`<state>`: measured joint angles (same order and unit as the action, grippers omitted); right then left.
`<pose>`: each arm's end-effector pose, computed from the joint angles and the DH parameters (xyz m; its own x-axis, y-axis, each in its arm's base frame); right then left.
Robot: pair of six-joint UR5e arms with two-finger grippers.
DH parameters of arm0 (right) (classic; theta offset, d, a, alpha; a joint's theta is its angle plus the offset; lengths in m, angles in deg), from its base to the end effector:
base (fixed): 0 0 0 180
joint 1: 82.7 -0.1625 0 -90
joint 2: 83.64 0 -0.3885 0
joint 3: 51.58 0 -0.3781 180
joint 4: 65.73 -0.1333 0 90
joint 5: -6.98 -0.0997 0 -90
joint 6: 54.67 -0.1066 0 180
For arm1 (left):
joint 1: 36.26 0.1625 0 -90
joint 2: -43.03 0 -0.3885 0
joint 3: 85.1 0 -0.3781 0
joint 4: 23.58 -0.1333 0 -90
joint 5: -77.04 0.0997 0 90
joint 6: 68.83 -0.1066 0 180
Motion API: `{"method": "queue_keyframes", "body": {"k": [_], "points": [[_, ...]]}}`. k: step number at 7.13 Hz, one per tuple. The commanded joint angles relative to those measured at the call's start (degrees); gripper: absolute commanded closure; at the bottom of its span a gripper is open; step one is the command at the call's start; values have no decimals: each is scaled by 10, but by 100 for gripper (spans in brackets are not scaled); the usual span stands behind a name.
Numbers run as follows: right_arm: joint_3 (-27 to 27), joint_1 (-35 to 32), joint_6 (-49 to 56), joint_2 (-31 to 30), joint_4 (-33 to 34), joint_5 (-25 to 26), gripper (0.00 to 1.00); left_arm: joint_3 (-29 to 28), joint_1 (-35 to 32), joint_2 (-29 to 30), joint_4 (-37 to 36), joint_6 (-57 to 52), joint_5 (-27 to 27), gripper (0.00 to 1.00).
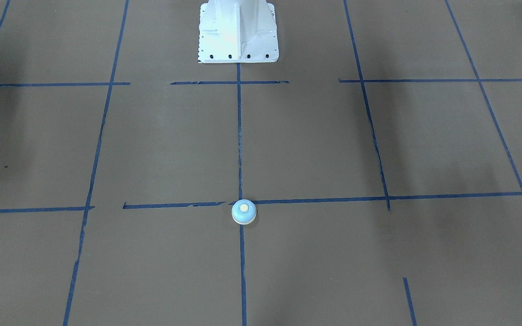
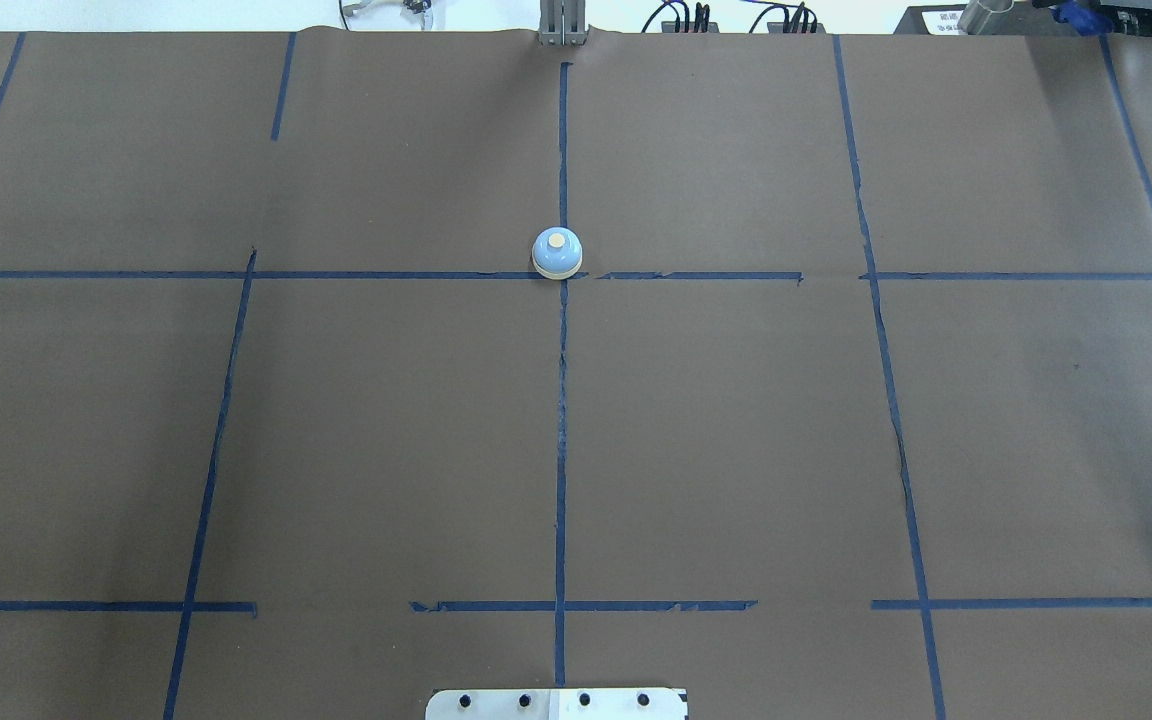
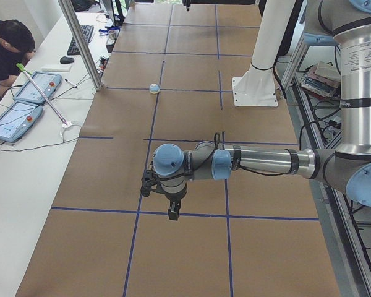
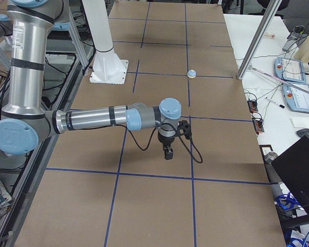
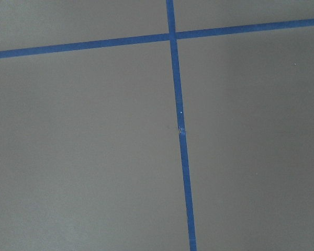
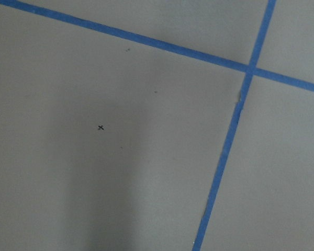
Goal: Place and press bell with both arms
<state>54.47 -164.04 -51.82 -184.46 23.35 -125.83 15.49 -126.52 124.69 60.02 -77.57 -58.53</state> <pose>-0.0017 -0.4156 0.5767 0.7060 -0.2311 0.6695 0.1850 0.9726 0.1406 -0.0591 -0.4152 0.6137 0.6924 0.0973 -0.7150 -0.1019 0.9941 0.0367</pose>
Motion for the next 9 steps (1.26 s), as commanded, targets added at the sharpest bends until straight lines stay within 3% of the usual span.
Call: {"method": "queue_keyframes", "body": {"k": [1, 4, 9], "points": [[-1, -32, 1, -24, -1, -18, 0, -17, 2, 3, 1, 2, -1, 0], [-2, -31, -2, -23, 0, -21, 0, -46, 1, 3, -3, 3, -5, 0], [-3, -31, -1, -24, -1, -22, 0, -33, 1, 5, -1, 0, 14, 0]]}}
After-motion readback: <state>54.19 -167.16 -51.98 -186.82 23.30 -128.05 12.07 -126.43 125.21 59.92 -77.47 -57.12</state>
